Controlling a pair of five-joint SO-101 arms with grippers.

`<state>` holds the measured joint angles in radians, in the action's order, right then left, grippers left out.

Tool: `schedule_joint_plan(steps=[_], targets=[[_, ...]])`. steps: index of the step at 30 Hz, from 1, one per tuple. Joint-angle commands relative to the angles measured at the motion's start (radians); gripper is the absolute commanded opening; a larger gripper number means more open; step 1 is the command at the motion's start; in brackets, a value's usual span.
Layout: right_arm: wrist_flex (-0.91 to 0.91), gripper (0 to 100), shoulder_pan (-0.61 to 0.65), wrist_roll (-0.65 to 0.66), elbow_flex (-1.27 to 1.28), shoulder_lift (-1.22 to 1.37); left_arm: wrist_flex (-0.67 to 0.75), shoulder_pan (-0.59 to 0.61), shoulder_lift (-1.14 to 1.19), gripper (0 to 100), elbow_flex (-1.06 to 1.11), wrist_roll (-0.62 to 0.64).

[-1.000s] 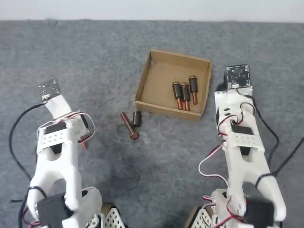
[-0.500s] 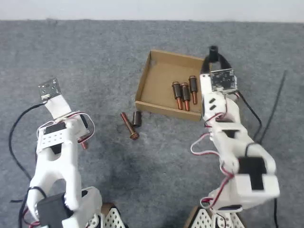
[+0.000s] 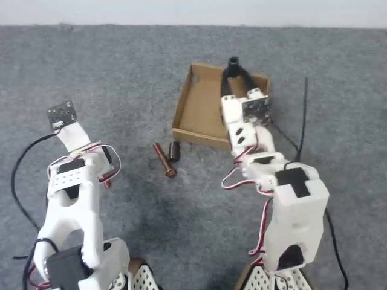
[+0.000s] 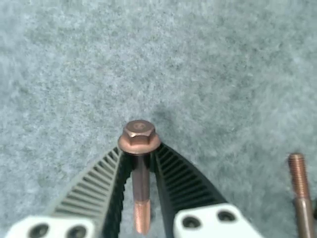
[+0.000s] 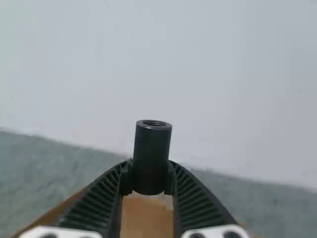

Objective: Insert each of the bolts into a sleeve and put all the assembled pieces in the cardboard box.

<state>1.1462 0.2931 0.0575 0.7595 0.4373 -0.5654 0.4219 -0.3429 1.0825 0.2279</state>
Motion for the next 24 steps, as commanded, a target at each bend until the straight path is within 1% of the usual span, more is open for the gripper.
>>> schedule_joint_plan(steps=[1,3,9,15,20,24], targets=[[0.027,0.6,0.041,-0.071,0.072,-0.093,0.032,-0.003,-0.054,1,-0.015,-0.018],[0.039,0.6,0.065,-0.098,0.144,-0.133,0.032,-0.003,-0.054,1,-0.015,-0.018],[0.171,0.6,0.143,-0.146,0.358,-0.219,0.032,-0.003,-0.054,1,-0.015,-0.018],[0.297,0.6,0.183,-0.141,0.519,-0.237,0.032,-0.003,-0.054,1,-0.015,-0.018],[0.420,0.6,0.183,-0.077,0.671,-0.232,0.032,-0.003,-0.054,1,-0.013,-0.018],[0.516,0.6,0.183,-0.077,0.789,-0.231,0.032,-0.003,-0.054,1,-0.013,-0.018]])
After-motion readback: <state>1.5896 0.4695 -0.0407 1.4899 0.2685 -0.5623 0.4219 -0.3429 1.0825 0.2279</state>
